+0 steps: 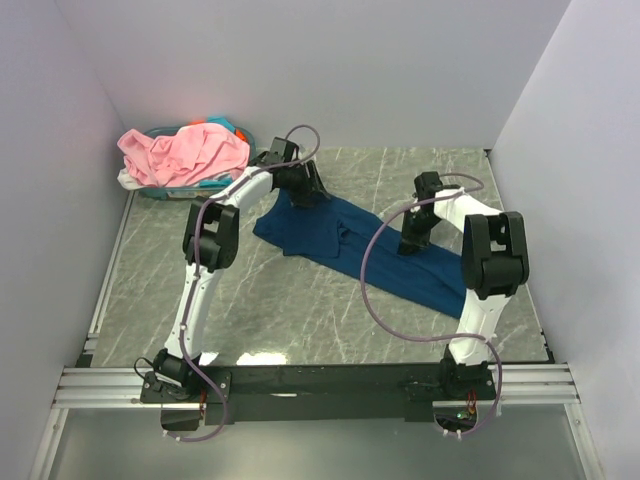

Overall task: Fold and stack the t-shirts
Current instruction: Fold the tshirt

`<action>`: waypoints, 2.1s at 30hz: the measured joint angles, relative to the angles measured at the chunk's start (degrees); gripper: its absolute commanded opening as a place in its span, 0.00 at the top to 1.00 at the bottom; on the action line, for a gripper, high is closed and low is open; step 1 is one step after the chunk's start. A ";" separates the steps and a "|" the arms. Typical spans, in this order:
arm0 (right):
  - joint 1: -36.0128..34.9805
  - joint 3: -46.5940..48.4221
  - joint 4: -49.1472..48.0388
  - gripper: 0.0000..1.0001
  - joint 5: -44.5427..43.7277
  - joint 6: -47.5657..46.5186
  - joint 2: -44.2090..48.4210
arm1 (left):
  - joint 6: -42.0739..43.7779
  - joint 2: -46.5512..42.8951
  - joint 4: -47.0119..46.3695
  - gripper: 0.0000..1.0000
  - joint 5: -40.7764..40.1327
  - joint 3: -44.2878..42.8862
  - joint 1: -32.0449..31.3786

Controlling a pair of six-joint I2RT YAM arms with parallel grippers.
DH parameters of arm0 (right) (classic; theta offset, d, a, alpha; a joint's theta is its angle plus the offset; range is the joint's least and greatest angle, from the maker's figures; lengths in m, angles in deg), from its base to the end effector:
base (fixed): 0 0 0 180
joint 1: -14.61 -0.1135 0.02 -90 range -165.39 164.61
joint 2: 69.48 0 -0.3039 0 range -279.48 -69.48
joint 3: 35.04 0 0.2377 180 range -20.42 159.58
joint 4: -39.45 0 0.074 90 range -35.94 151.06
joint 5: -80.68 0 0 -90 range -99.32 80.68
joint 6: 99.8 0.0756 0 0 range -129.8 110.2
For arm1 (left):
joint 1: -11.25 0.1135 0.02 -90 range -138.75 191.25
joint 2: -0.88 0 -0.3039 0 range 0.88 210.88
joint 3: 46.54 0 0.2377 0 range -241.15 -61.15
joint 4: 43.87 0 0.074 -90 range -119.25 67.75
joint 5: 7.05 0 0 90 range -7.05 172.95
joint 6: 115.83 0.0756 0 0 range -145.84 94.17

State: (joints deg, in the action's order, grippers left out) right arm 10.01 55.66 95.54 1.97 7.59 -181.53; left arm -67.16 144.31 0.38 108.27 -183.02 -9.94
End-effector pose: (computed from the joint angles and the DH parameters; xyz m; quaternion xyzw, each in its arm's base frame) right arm 0.3853 0.0458 0.1640 0.0995 0.9842 0.1167 0.0882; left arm 0.5377 -0.2431 0.1549 -0.0892 0.9188 -0.3449 0.1698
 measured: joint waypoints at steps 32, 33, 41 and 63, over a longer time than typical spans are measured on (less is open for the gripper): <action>-1.03 -3.30 10.21 0.75 -7.67 -0.57 6.19 | -10.97 -16.87 -11.54 0.34 2.95 21.62 0.59; -1.03 -3.30 10.27 0.75 -7.74 -0.57 5.99 | -11.52 -16.57 -11.19 0.33 3.10 22.32 0.52; -1.03 -3.74 10.03 0.76 -7.85 -0.74 5.05 | -13.00 -12.11 -10.64 0.33 6.03 22.43 0.37; -10.05 -9.16 10.01 0.76 -0.83 3.69 5.14 | -6.03 0.00 -11.76 0.36 10.95 6.56 1.62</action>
State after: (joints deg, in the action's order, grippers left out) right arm -0.05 46.50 105.55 1.14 11.29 -176.39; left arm -73.19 144.31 -11.38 119.22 -176.46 -8.32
